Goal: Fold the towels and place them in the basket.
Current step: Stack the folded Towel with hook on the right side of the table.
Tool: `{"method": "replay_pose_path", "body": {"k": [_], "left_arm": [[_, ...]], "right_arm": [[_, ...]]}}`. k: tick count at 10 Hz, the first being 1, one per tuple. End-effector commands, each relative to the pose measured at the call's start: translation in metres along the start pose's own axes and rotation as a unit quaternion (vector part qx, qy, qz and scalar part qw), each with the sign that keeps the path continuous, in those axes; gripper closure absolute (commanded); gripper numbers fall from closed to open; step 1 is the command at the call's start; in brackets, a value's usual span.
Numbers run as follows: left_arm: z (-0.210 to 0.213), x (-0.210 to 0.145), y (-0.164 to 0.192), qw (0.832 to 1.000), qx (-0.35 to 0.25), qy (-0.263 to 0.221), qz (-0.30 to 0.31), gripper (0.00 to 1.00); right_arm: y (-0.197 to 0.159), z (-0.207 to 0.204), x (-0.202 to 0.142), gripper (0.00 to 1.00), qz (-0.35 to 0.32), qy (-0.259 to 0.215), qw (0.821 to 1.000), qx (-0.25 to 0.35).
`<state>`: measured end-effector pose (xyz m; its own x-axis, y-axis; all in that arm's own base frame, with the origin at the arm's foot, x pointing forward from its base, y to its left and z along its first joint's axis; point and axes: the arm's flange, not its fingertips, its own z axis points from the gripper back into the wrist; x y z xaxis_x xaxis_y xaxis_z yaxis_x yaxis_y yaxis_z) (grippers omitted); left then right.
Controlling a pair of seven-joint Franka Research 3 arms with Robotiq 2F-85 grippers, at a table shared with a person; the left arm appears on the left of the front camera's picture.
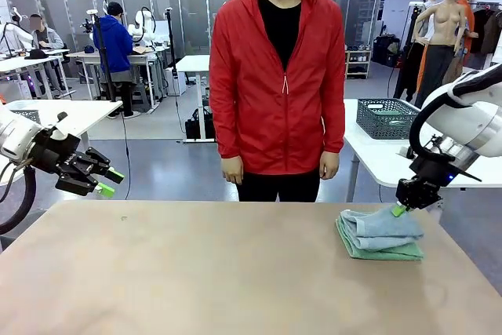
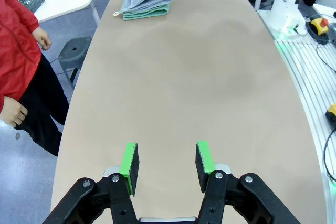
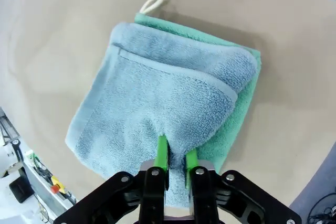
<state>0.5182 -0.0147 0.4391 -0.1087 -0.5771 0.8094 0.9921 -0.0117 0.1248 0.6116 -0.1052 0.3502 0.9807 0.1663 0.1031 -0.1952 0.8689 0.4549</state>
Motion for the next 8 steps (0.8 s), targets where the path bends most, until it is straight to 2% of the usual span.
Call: {"method": "replay_pose_path", "body": {"k": [1, 2, 3, 4, 5, 6, 7, 8], "left_arm": [[0.0, 0.0, 0.0, 1.0, 0.0, 0.0, -0.01, 0.43], [0.0, 0.0, 0.0, 1.0, 0.0, 0.0, -0.01, 0.43], [0.0, 0.0, 0.0, 1.0, 0.0, 0.0, -0.01, 0.43], [0.0, 0.0, 0.0, 1.0, 0.0, 0.0, -0.01, 0.43], [0.0, 0.0, 0.0, 1.0, 0.0, 0.0, -0.01, 0.43], [0.0, 0.0, 0.0, 1.0, 0.0, 0.0, -0.01, 0.43], [0.0, 0.0, 0.0, 1.0, 0.0, 0.0, -0.01, 0.43], [0.0, 0.0, 0.0, 1.0, 0.0, 0.0, -0.01, 0.43]], "right_arm": [[0.002, 0.006, 0.002, 0.54, -0.037, 0.032, 0.999, -0.017], [0.005, 0.008, -0.001, 0.7, -0.052, 0.046, 0.997, -0.036], [0.009, 0.01, -0.003, 0.34, -0.062, 0.06, 0.995, -0.057], [0.012, 0.011, -0.005, 0.5, -0.069, 0.071, 0.992, -0.08], [0.017, 0.013, -0.006, 0.14, -0.078, 0.069, 0.988, -0.117], [0.024, 0.018, -0.008, 0.3, -0.081, 0.056, 0.985, -0.145], [0.039, 0.027, -0.012, 0.0, -0.081, 0.048, 0.984, -0.154], [0.069, 0.045, -0.024, 0.0, -0.076, 0.033, 0.985, -0.154]]}}
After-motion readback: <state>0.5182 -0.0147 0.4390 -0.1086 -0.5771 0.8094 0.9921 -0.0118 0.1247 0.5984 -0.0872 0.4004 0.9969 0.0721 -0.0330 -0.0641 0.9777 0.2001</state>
